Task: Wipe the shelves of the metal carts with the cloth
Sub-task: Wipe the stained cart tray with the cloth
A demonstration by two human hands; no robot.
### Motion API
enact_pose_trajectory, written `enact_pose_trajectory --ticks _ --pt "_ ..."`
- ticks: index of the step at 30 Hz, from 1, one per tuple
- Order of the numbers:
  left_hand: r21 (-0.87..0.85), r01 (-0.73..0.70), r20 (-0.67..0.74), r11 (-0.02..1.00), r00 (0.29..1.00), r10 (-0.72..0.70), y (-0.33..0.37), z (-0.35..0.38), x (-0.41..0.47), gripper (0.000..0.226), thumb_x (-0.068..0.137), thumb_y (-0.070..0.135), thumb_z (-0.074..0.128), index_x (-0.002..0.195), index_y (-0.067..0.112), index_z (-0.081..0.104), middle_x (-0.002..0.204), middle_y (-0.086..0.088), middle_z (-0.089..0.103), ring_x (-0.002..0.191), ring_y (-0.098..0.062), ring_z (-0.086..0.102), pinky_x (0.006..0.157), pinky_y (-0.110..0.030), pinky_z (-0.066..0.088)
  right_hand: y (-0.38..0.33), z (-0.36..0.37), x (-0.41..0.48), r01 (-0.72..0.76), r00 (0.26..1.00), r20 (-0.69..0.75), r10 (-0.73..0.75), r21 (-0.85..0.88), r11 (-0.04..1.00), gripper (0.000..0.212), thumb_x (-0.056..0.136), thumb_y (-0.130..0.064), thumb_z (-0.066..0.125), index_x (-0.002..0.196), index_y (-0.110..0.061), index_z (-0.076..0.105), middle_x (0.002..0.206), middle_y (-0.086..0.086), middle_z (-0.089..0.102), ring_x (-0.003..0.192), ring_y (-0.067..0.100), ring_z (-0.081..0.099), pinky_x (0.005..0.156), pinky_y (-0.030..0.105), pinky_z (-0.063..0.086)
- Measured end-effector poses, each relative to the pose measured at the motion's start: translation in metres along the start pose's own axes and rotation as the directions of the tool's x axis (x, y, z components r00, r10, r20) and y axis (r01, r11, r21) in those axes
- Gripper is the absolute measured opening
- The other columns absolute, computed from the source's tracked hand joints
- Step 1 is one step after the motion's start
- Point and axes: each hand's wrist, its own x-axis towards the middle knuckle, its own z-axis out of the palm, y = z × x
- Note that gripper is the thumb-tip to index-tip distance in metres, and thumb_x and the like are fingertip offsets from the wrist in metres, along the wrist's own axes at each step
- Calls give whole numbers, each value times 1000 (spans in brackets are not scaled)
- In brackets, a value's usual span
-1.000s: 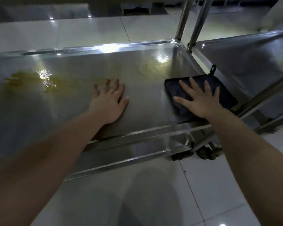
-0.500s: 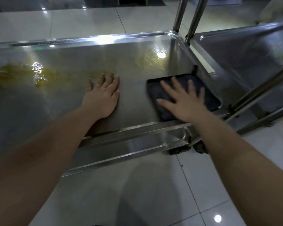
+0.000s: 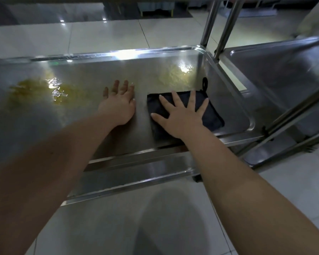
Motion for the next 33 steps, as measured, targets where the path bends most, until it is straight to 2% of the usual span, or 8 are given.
enact_pose_trajectory --ticks 6,10,13,18,21,28,31,33 --pt "3 26 27 1000 999 -26 -14 3 13 57 102 51 18 156 36 5 164 11 -4 151 -20 -6 116 -55 -7 43 5 19 59 997 -55 -57 34 998 81 69 -94 8 144 -63 -2 162 -21 -5 148 38 -13 112 66 -12" --pt "-6 31 15 1000 999 -31 -14 5 13 56 102 50 18 155 37 5 164 11 -3 151 -20 -3 116 -54 -6 109 -15 55 -186 982 -30 188 71 980 83 73 -93 13 147 -58 3 163 -18 -3 148 37 -10 112 66 -11" --pt "-20 34 -9 999 999 -34 -13 7 12 55 103 43 19 156 35 5 164 10 -3 151 -19 -3 117 -53 -6 95 -14 72 -287 956 -45 291 84 954 83 74 -91 10 148 -55 1 163 -15 -4 148 39 -12 108 71 -13" --pt "-116 83 -81 990 992 -92 -17 5 9 58 104 30 25 157 25 3 165 4 -2 151 -17 -4 121 -43 -3 -25 -3 82 58 994 -93 -52 59 997 78 81 -85 14 151 -51 4 164 -12 -2 147 41 -12 106 72 -14" --pt "-109 81 -84 991 992 -91 -16 4 10 57 104 29 25 157 23 6 165 4 1 151 -17 -3 122 -41 -2 -43 1 86 180 981 -78 -178 22 983 78 79 -87 12 149 -55 5 164 -14 -1 148 38 -9 108 69 -14" --pt "-41 90 -57 995 994 -92 -13 5 13 54 105 36 19 157 29 8 164 7 -1 151 -18 -1 121 -43 -2 98 -23 121 -175 981 -71 178 56 983 83 75 -90 12 149 -54 6 164 -15 2 149 36 -4 111 69 -6" --pt "-22 99 -62 995 993 -101 -10 4 12 54 105 35 19 157 29 8 164 7 0 151 -18 0 121 -44 -1 84 -23 126 -257 962 -71 262 76 964 83 76 -89 11 150 -52 5 164 -13 -1 148 40 -7 108 71 -8" --pt "-20 106 -52 994 993 -107 -10 3 12 54 105 35 19 157 29 8 164 7 0 151 -18 0 121 -44 -1 43 -21 126 -193 976 -83 200 82 978 82 78 -87 13 151 -50 3 164 -13 -2 147 41 -11 106 73 -9"
